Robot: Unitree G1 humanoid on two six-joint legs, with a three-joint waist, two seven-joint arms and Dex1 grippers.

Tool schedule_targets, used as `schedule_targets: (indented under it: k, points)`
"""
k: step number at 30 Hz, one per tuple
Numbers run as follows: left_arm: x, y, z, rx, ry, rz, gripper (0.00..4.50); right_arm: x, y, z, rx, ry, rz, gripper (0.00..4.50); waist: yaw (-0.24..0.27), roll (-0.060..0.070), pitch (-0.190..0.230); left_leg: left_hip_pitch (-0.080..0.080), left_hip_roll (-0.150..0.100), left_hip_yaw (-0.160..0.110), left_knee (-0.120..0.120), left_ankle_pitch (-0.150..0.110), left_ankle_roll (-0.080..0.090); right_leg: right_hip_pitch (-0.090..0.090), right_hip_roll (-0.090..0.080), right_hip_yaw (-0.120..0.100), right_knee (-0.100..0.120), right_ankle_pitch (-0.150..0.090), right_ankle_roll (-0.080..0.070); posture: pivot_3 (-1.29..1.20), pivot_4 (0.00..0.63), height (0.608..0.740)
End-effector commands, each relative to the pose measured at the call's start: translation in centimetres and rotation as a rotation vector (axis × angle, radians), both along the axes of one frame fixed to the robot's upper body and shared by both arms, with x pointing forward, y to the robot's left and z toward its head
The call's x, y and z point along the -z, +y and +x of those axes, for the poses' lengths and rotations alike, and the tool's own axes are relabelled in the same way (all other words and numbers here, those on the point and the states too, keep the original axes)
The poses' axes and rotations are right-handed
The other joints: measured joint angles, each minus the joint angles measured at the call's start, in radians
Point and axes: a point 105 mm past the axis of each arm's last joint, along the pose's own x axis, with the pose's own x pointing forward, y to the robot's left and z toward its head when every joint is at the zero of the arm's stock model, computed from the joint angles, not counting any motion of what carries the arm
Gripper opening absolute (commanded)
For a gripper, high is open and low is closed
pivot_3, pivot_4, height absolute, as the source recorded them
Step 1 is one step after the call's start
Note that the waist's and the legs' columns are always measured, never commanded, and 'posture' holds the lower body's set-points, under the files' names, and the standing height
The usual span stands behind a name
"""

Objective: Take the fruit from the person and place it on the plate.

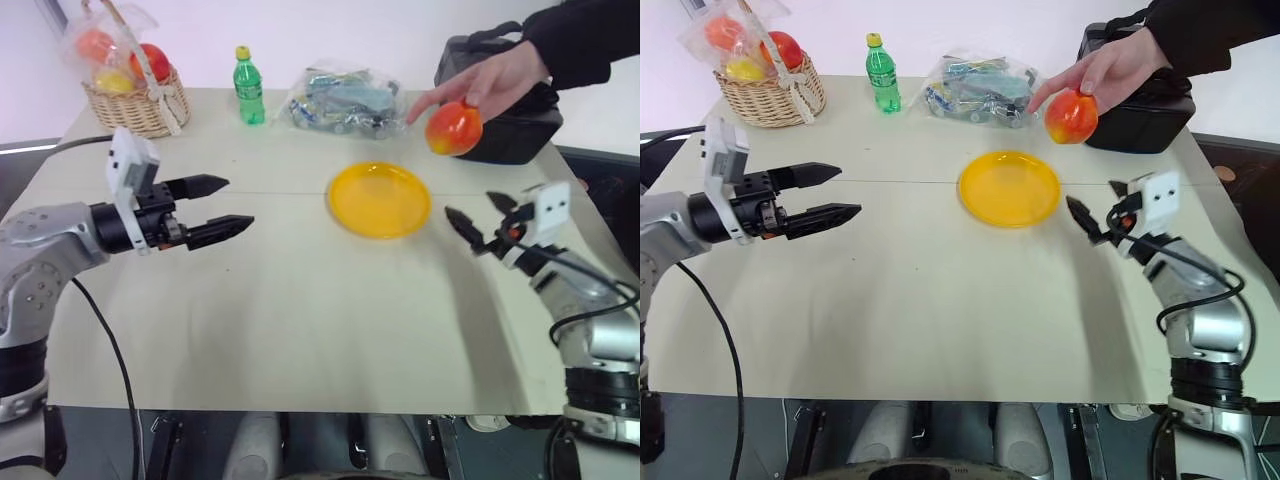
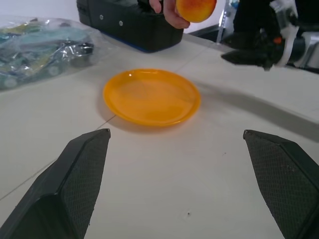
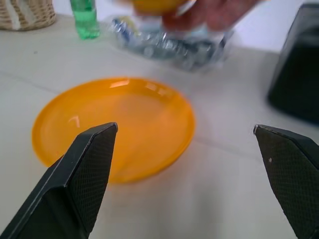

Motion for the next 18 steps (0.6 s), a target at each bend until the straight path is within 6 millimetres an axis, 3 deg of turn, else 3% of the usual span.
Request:
schedule_targets:
  k: [1, 10, 18]
  points:
    - [-0.8, -0.3, 0.0, 0.008, -0.047, 0.002, 4.47, -3.4, 0.7, -0.1, -0.021, -0.079, 0.090, 4.50, -0.002, 0.000, 0.000, 0.000, 0.000, 0.000, 0.000, 0.000, 0.000, 0.000, 0.000, 0.000, 0.000, 0.000, 0.000, 0.00, 0.150, 0.740]
    - [-0.6, 0.0, -0.1, -0.024, -0.051, -0.006, 4.47, -7.2, 3.2, 0.7, -0.141, -0.100, 0.398, 4.50, 0.002, 0.000, 0.000, -0.001, 0.000, 0.000, 0.000, 0.000, 0.000, 0.000, 0.000, 0.000, 0.000, 0.000, 0.000, 0.00, 0.150, 0.740]
    - [-0.5, 0.3, -0.4, -0.053, -0.054, -0.013, 4.47, -7.8, 3.8, 1.5, -0.163, -0.086, 0.449, 4.50, 0.001, 0.000, 0.000, -0.001, 0.000, 0.000, 0.000, 0.000, 0.000, -0.001, 0.000, 0.000, 0.000, 0.000, 0.000, 0.00, 0.150, 0.740]
